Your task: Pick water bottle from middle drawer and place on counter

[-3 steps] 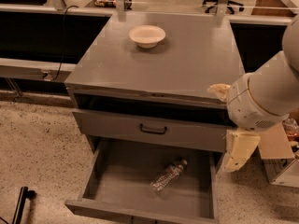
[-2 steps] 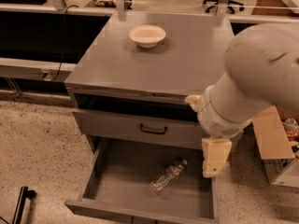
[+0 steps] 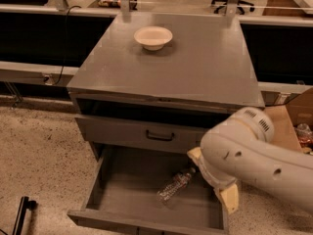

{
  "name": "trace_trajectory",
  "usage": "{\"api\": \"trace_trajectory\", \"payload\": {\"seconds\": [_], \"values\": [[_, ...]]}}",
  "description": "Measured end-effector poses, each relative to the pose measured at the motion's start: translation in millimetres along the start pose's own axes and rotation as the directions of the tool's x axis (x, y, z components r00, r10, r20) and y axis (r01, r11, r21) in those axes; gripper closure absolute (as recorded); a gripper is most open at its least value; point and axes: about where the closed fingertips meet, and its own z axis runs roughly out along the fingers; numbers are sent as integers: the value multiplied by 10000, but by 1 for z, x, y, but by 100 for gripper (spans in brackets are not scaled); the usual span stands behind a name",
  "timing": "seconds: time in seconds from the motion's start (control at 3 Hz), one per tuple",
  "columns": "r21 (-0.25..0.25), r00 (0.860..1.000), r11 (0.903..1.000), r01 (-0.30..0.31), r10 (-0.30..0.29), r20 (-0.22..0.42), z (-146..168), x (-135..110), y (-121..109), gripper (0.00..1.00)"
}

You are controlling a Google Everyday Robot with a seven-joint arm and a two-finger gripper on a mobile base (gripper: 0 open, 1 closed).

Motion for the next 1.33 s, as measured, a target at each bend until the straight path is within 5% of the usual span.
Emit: {"api": "trace_trajectory", "payload": {"seconds": [0.33, 0.67, 1.0, 1.33], "values": [[196, 9970, 9975, 685, -678, -381, 21, 7, 5, 0], [50, 9870, 9871, 1597, -1596, -202, 49, -11, -11, 0], [-389, 9549, 9543, 2963, -2952, 302, 123, -35, -26, 0], [-438, 9288, 9314, 3614, -3555, 1051, 191, -39, -27, 0]]}}
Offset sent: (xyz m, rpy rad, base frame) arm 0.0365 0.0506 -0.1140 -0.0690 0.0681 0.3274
